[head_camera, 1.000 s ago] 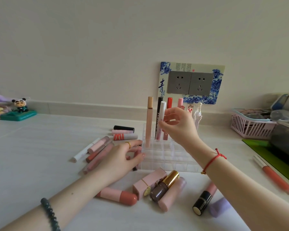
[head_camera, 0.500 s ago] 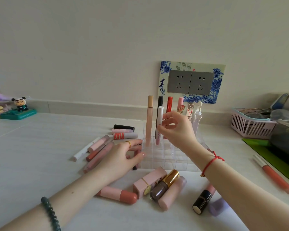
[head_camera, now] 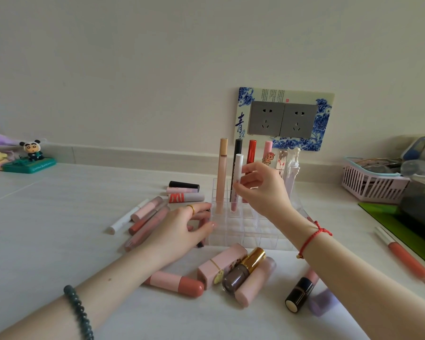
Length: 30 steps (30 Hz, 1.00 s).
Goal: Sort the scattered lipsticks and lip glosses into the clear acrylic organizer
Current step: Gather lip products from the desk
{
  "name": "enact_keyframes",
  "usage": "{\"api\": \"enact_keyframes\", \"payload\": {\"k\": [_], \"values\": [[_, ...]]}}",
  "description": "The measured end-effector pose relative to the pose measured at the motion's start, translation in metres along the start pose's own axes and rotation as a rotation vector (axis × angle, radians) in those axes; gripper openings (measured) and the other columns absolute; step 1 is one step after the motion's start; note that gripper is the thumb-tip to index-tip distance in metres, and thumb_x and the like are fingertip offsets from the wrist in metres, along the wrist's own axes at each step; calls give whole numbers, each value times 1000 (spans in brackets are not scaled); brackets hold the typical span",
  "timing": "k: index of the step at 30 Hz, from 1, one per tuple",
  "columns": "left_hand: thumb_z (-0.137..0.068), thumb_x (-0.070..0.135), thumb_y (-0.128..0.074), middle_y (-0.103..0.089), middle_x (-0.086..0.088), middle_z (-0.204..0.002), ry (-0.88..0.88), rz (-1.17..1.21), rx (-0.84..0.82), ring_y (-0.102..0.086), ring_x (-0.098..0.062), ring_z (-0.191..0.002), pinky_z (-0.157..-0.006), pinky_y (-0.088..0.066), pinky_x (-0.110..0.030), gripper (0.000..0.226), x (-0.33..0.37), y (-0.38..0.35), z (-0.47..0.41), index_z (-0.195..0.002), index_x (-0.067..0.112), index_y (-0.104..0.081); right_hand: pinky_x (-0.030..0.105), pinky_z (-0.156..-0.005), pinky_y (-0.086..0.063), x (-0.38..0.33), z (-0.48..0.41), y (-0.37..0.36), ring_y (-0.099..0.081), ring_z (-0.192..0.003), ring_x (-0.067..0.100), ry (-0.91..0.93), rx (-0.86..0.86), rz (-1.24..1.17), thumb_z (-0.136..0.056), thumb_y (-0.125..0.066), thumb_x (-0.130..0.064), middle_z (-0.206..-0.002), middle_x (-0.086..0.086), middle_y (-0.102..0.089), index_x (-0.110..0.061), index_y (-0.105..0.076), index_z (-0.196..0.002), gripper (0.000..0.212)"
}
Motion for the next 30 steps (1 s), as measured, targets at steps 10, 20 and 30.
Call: {"api": "enact_keyframes", "payload": {"k": [10, 20, 30], "values": [[-84, 34, -60, -59, 11, -123, 8, 12, -15, -52, 0, -115, -99, -46, -34, 50, 0, 0, -1, -131, 25, -48, 10, -55, -48, 1, 0, 0, -60, -72, 3, -20, -2, 25, -78, -68, -8, -81, -4, -62, -19, -54, -100, 29], [-84, 34, -60, -60, 10, -122, 16, 16, -13, -52, 1, -114, -98, -47, -33, 49, 2, 0, 0, -131, 25, -48, 14, -63, -50, -5, 0, 4, -63, -70, 9, 3, 53, 10, -76, -70, -12, -78, -1, -65, -20, -55, -95, 25], [-84, 28, -60, -60, 16, -117, -98, 102, 221, -55, 0, -110, -94, -43, -23, 46, 19, 9, 9, -127, 35, -44, 14, -46, -37, -35, 1, 14, -41, -45, 4, 93, 275, -120, -83, -55, -14, -55, -2, -49, -27, -47, -76, 17]]}}
Point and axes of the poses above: each hand's wrist, its own z-axis away from the middle knuckle, its own y-axis out of the back of the hand, x = y × z, the point moved 1 cm from there along -z, towards the middle knuckle
